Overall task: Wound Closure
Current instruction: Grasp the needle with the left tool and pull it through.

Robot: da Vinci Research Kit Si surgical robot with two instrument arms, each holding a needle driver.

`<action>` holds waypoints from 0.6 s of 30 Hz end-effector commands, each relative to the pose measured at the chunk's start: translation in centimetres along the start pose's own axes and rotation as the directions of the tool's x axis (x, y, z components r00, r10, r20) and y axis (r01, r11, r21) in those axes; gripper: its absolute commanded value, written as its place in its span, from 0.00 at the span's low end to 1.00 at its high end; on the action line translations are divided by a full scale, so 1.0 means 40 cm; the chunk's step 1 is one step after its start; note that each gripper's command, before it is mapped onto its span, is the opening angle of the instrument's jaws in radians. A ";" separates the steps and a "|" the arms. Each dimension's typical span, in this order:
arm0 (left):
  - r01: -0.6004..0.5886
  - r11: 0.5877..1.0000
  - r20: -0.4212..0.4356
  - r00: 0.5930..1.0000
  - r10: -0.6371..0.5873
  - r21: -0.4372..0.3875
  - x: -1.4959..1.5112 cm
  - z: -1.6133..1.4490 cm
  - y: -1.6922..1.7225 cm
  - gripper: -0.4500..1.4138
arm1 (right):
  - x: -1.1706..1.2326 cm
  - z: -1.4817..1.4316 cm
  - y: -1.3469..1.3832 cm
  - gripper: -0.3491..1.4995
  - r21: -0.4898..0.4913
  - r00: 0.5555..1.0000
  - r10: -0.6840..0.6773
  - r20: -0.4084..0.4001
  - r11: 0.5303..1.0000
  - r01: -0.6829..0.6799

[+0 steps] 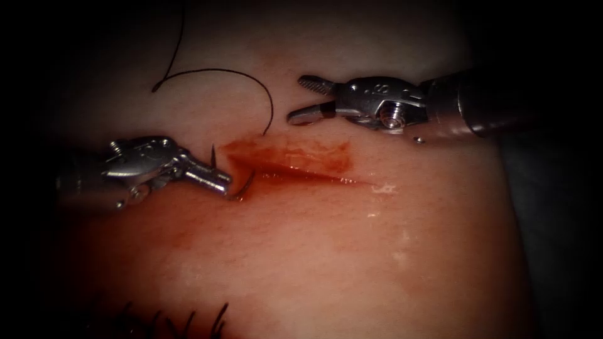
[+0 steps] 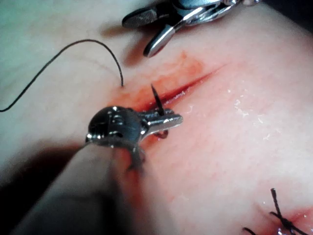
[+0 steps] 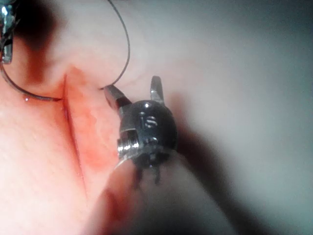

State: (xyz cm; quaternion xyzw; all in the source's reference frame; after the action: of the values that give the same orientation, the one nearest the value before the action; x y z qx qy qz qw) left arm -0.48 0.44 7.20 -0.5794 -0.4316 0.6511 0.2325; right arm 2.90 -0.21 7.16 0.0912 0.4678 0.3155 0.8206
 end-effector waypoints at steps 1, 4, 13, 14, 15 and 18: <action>0.004 1.000 -0.001 1.000 -0.004 -0.005 -0.0003 0.0010 -0.0009 0.00 | -0.0010 0.0022 -0.0006 0.65 0.007 1.000 0.024 0.010 1.000 -0.024; -0.036 0.999 -0.004 0.999 0.036 -0.014 0.0006 0.0007 0.0007 0.00 | -0.0014 0.0024 -0.0007 0.65 0.010 0.999 0.051 0.019 0.999 -0.051; -0.324 0.946 -0.070 0.944 0.323 0.002 0.0085 0.0002 0.0113 0.00 | -0.0020 0.0022 -0.0012 0.48 0.012 0.976 0.217 0.024 0.976 -0.217; -0.369 0.929 -0.072 0.927 0.369 0.012 0.0099 0.0001 0.0123 0.00 | -0.0021 0.0022 -0.0012 0.48 0.012 0.971 0.240 0.025 0.971 -0.240; -0.398 0.917 -0.078 0.914 0.399 0.027 0.0110 0.0000 0.0129 0.00 | -0.0021 0.0022 -0.0012 0.47 0.012 0.966 0.257 0.025 0.966 -0.257; -0.515 0.854 -0.102 0.848 0.520 0.074 0.0154 -0.0009 0.0140 0.00 | -0.0020 0.0023 -0.0012 0.47 0.012 0.949 0.314 0.027 0.949 -0.314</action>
State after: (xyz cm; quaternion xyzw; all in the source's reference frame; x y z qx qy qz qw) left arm -0.41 0.70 6.31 -0.7121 -0.2130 0.6639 0.0822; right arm 2.88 -0.28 7.21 0.1782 0.4369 0.4441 0.7617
